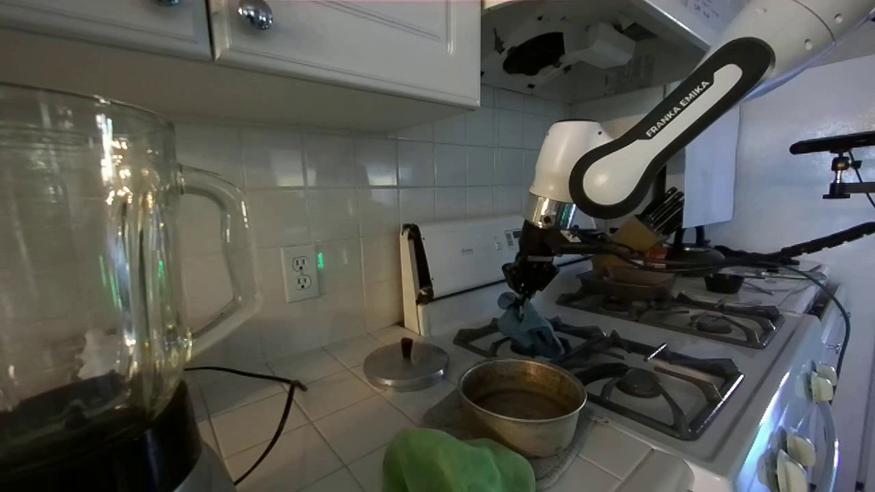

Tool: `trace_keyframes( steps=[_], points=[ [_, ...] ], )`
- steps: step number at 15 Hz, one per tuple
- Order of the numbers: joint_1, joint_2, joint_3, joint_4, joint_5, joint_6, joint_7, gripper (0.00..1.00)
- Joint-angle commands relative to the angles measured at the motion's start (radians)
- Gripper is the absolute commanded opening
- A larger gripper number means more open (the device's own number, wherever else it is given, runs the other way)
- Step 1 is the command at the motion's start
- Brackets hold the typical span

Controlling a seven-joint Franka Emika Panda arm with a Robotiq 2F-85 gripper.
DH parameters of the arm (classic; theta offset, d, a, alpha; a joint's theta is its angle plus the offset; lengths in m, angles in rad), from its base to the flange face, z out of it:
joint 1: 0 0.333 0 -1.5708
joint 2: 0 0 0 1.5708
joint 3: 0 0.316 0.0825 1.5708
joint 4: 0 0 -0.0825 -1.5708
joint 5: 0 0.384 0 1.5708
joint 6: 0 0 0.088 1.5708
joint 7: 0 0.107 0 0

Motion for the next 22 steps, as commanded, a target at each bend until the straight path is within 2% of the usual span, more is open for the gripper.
trace_keyframes(
  steps=[1, 5, 7, 10, 14, 17, 20, 22],
  points=[
    [0.065, 0.025, -0.122, 0.030, -0.103, -0.051, 0.065, 0.02],
    [0.093, 0.059, -0.201, 0.069, -0.193, -0.097, 0.145, 0.02],
    [0.093, 0.089, -0.212, 0.104, -0.212, -0.112, 0.166, 0.02],
    [0.077, 0.149, -0.181, 0.169, -0.198, -0.062, 0.132, 0.02],
    [0.036, 0.210, -0.083, 0.229, -0.109, -0.002, 0.004, 0.02],
    [-0.013, 0.229, 0.024, 0.249, -0.008, 0.019, -0.167, 0.02],
    [-0.067, 0.225, 0.127, 0.251, 0.095, -0.030, -0.345, 0.02],
    [-0.078, 0.205, 0.153, 0.235, 0.134, -0.099, -0.399, 0.02]
  ],
)
